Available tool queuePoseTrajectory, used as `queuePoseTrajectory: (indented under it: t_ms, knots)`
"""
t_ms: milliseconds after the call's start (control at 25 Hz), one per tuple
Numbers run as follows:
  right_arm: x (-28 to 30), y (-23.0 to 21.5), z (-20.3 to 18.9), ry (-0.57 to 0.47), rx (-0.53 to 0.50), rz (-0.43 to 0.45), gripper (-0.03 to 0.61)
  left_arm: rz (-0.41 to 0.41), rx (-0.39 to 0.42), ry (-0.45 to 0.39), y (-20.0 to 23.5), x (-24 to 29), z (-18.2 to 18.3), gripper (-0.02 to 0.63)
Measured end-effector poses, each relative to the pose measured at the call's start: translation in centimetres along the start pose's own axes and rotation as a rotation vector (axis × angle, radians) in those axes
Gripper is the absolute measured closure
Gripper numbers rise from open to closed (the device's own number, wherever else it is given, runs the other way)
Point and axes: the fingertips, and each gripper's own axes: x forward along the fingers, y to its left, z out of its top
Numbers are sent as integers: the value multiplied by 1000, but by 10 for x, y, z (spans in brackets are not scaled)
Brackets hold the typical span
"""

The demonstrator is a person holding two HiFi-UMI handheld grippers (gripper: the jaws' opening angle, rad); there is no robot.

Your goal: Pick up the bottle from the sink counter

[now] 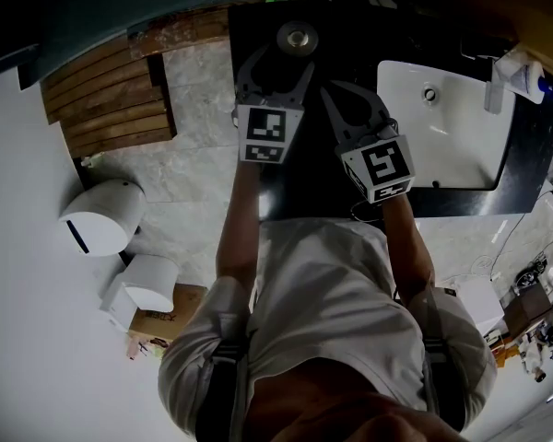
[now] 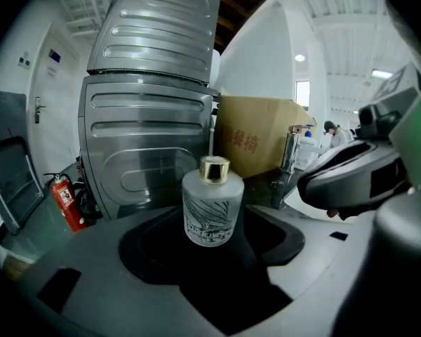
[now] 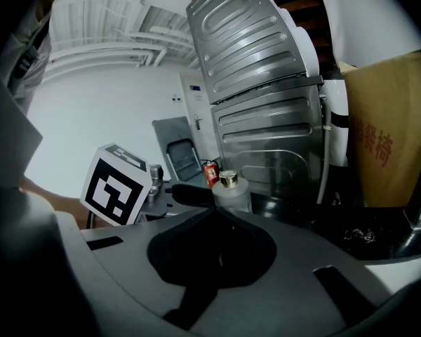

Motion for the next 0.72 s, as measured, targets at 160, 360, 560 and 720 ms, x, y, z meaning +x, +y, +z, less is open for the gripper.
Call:
queuePoseTrajectory:
  t_ms: [160, 360, 560, 720]
  knots:
    - [-1, -1, -1, 0, 4, -7, 586, -2, 0, -2, -1, 7, 1, 338]
    - [-2, -4, -2, 3, 10, -15, 586, -2, 1, -2, 0, 15, 2, 322]
    - [-2, -4, -2, 5, 14, -19, 586, -1, 1, 5, 3, 21, 4, 316]
    - [-1, -4, -4, 6, 13, -18, 586, -6, 4, 12, 1, 24, 4, 316]
